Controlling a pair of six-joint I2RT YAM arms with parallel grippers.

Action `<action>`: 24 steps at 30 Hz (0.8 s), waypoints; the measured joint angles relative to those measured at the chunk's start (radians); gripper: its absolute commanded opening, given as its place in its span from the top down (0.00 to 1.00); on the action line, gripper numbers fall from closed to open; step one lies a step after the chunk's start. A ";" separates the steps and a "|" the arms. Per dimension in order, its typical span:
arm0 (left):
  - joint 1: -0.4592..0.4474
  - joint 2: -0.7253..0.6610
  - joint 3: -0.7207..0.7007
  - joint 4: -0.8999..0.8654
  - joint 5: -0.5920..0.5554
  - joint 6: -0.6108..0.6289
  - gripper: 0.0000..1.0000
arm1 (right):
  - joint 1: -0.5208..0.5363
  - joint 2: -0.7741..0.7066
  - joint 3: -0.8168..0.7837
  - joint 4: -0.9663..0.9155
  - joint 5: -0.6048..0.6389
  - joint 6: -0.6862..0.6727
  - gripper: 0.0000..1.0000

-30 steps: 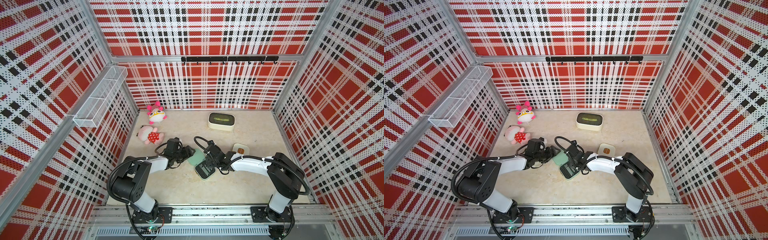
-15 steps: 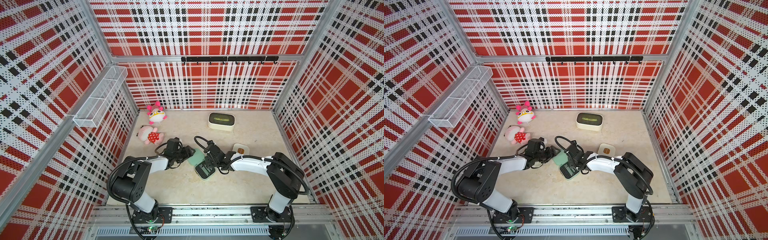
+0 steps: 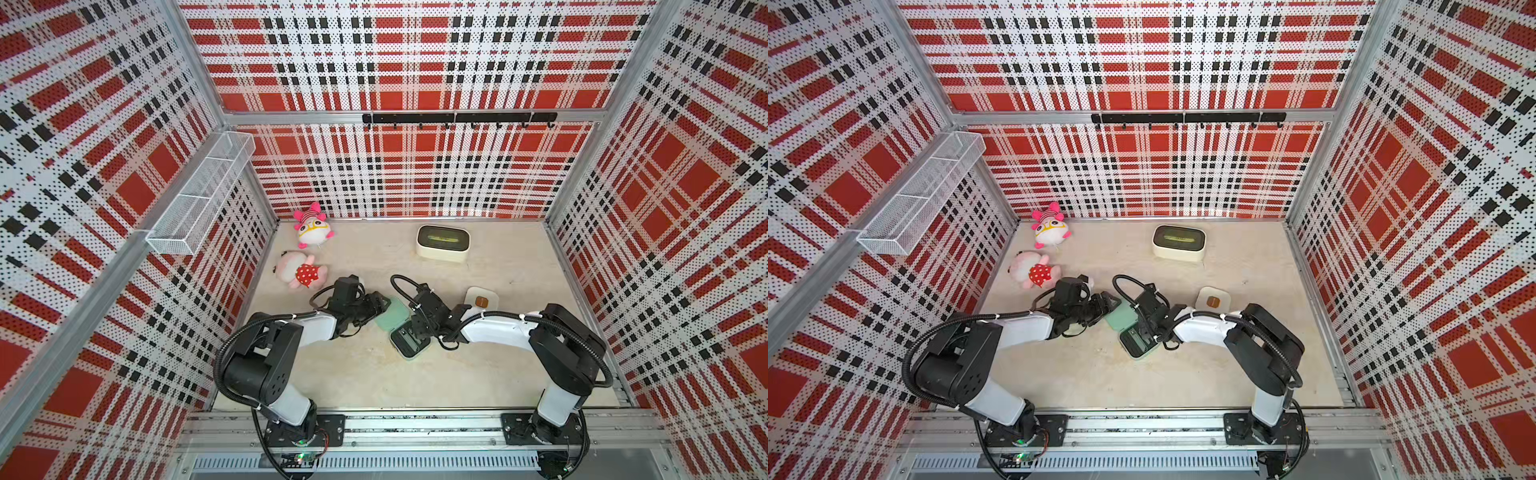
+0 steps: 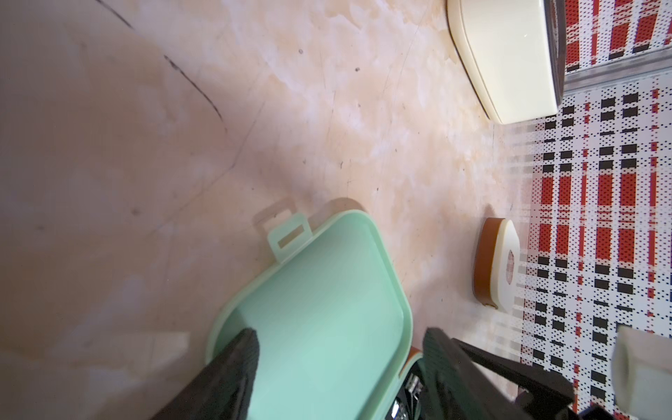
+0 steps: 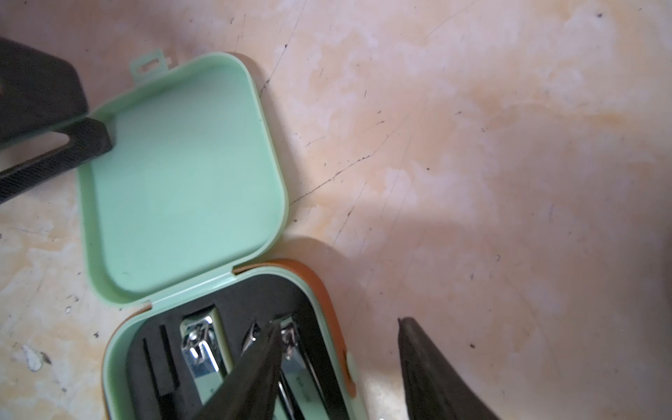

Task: Organize nail clipper sets
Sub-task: Place the nail clipper in the storage box.

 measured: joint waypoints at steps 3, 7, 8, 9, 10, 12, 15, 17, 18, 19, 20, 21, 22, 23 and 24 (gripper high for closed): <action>0.000 0.000 0.000 0.000 0.000 0.000 0.24 | 0.000 0.000 -0.007 0.009 0.000 0.003 0.46; 0.000 0.000 0.000 0.000 0.000 0.000 0.24 | 0.000 -0.001 -0.023 0.036 -0.002 0.009 0.46; 0.000 0.000 0.000 0.000 0.000 0.000 0.24 | 0.000 -0.002 -0.027 0.043 -0.003 0.010 0.46; 0.000 0.000 0.000 0.000 0.000 0.000 0.24 | 0.000 -0.002 -0.031 0.050 -0.004 0.011 0.46; 0.000 0.000 0.000 0.000 0.000 0.000 0.24 | 0.000 -0.002 -0.034 0.056 -0.005 0.014 0.46; 0.000 0.000 0.000 0.000 0.000 0.000 0.24 | 0.000 -0.002 -0.040 0.067 -0.008 0.016 0.46; 0.000 0.000 0.004 -0.007 0.000 0.002 0.24 | 0.000 -0.002 -0.045 0.078 -0.012 0.019 0.46; 0.000 0.000 0.010 -0.018 0.000 0.003 0.24 | 0.000 -0.003 -0.051 0.077 -0.011 0.021 0.46; 0.000 0.000 0.013 -0.024 0.000 0.004 0.24 | 0.000 -0.002 -0.057 0.077 -0.011 0.025 0.46; 0.000 0.000 0.016 -0.028 0.000 0.004 0.24 | 0.000 -0.002 -0.058 0.076 -0.011 0.025 0.46; 0.000 0.000 0.021 -0.035 0.000 0.005 0.24 | 0.000 -0.002 -0.059 0.076 -0.011 0.026 0.46; 0.000 0.000 0.027 -0.043 0.000 0.005 0.24 | -0.001 -0.002 -0.060 0.076 -0.011 0.029 0.46; 0.000 0.000 0.032 -0.048 0.001 0.005 0.24 | -0.001 -0.002 -0.060 0.076 -0.010 0.029 0.46; 0.000 0.000 0.039 -0.053 0.001 0.006 0.24 | -0.001 -0.002 -0.060 0.076 -0.010 0.029 0.46; 0.000 0.000 0.048 -0.061 0.001 0.008 0.24 | -0.001 -0.002 -0.060 0.076 -0.010 0.029 0.46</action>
